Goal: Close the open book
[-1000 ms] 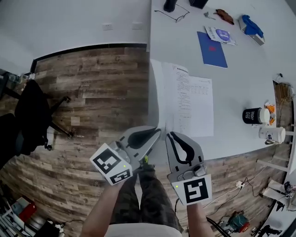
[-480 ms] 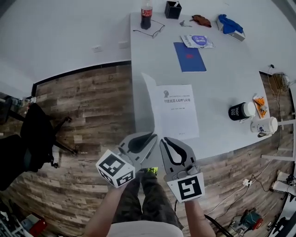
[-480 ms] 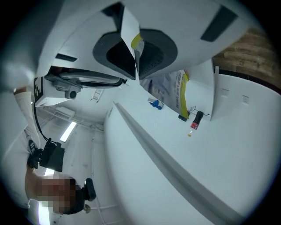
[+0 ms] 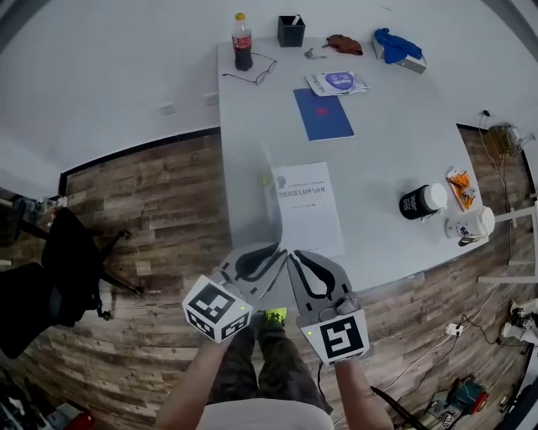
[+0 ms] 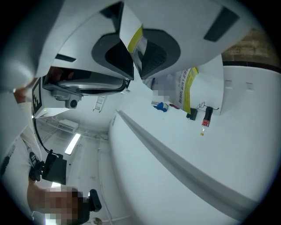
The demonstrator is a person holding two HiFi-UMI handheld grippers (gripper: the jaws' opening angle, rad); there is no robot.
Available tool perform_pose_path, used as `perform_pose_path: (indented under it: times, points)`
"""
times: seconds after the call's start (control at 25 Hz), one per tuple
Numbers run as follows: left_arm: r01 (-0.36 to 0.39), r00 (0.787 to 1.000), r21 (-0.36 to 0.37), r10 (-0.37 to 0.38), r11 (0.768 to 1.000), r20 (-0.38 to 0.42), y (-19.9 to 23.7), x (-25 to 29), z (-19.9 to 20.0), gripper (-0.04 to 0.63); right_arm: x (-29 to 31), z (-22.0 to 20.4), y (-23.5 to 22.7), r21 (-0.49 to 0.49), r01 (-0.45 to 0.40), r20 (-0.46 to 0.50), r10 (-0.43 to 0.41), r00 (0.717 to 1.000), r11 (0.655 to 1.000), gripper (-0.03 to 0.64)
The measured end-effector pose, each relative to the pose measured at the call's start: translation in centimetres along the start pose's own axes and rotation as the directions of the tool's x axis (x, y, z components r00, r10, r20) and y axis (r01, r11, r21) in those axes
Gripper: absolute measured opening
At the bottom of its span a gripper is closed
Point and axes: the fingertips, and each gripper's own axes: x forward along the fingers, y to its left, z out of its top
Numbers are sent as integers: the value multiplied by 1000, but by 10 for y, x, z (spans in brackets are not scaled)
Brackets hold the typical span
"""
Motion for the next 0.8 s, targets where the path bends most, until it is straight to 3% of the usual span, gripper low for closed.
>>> perform_pose_path:
  times: [0.4, 0.8]
  points:
    - [-9, 1000, 9, 9, 1000, 13, -10, 27, 9, 84, -12, -2, -31, 15, 0, 3, -1, 1000, 1000, 23]
    - [-7, 1000, 33, 7, 999, 18, -22, 57, 17, 87, -22, -6, -66, 41, 20, 4, -21, 1000, 999, 23]
